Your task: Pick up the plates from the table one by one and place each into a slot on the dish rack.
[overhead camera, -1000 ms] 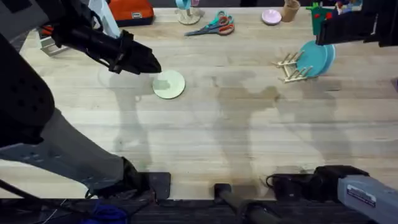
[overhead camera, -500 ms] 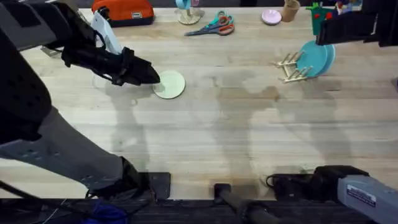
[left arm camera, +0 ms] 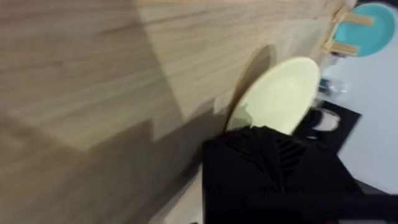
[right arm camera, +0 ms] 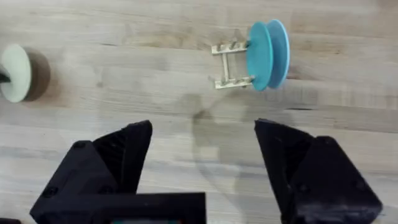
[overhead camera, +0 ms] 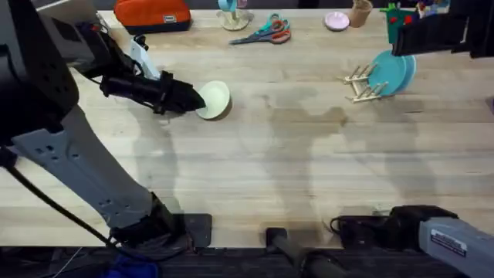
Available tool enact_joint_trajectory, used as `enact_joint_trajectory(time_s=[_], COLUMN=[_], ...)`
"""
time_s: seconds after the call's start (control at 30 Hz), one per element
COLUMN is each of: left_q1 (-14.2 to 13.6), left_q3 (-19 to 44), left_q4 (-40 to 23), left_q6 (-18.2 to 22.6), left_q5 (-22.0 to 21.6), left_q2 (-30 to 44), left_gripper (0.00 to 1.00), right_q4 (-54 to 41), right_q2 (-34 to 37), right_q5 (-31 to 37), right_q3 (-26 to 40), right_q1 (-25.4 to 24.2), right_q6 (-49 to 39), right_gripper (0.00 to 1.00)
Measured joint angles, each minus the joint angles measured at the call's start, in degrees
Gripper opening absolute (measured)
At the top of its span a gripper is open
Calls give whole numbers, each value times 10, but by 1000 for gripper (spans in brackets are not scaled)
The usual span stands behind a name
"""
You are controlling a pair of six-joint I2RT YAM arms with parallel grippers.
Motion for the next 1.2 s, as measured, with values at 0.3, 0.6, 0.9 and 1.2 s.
enact_joint_trajectory(time_s=[0.3,0.6,0.9,1.2], left_q1=[0,0,-1,-1], left_q3=[0,0,0,0], left_q4=[1,6,10,10], left_q6=[-4,-7,-10,-10], left_q5=[3,3,5,5], left_q2=[2,2,2,2], left_gripper=[41,41,41,41], right_q4=[0,-6,9,37], right_q2=[0,0,9,122], right_q5=[0,0,-67,-149], right_q3=[0,0,1,2], right_q1=[0,0,0,25], right_q6=[0,0,7,77], right_gripper=[993,994,995,995])
